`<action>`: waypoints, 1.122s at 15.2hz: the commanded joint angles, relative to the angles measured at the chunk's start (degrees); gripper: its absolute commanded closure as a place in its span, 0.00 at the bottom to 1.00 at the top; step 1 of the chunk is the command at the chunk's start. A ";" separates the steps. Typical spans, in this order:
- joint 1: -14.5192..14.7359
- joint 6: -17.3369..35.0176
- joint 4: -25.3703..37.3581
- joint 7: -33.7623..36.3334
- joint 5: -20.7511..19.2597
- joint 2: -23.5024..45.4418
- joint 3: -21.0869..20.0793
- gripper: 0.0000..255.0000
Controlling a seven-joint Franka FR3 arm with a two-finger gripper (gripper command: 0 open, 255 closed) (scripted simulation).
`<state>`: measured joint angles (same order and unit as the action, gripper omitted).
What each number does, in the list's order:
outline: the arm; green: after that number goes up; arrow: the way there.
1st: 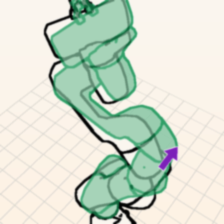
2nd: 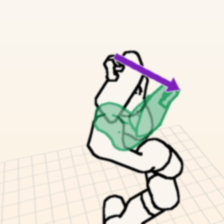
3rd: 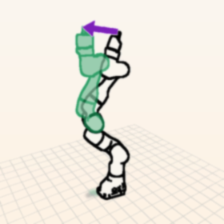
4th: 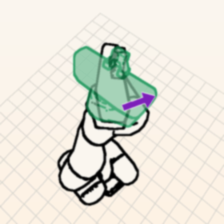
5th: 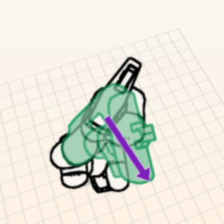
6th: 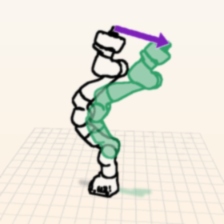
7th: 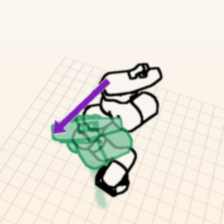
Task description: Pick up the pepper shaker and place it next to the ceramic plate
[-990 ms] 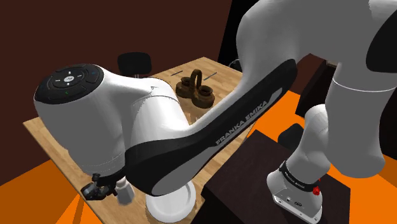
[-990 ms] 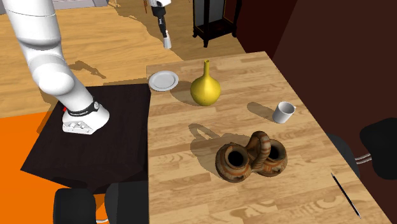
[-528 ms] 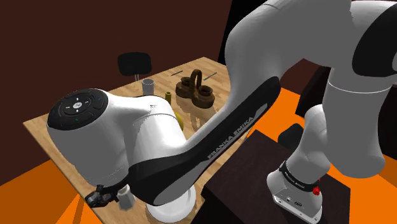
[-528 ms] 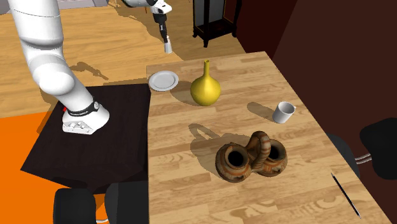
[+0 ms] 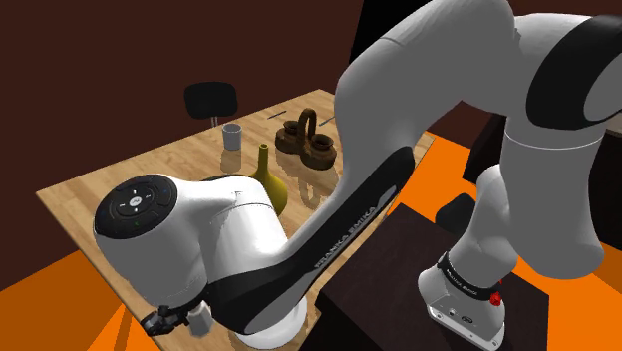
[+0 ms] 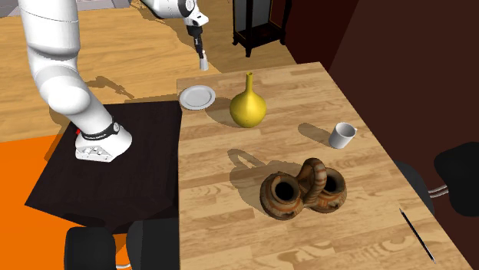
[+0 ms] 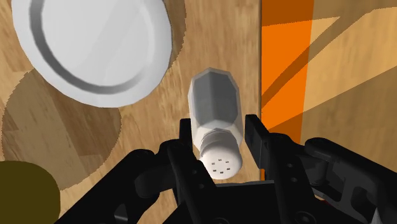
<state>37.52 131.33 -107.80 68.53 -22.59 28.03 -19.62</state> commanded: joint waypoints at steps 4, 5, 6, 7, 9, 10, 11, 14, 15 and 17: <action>0.65 2.66 -0.22 1.30 -1.53 2.62 0.92 1.00; 0.78 3.16 -0.20 1.55 -1.84 3.17 1.12 1.00; 0.92 3.65 -0.17 1.79 -2.14 3.73 1.32 1.00; 1.06 4.14 -0.13 2.04 -2.44 4.29 1.53 1.00; 1.35 5.11 -0.02 2.52 -3.03 5.43 1.95 1.00; 1.50 5.58 0.06 2.76 -3.33 6.01 2.16 1.00; 1.65 6.05 0.15 3.00 -3.62 6.59 2.38 1.00; 2.16 7.56 0.54 3.78 -4.56 8.56 3.11 1.00; 2.16 7.56 0.53 3.78 -4.56 8.55 3.11 1.00; 2.16 7.56 0.54 3.77 -4.55 8.56 3.12 1.00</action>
<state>39.68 138.82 -107.30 72.29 -27.11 36.51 -16.54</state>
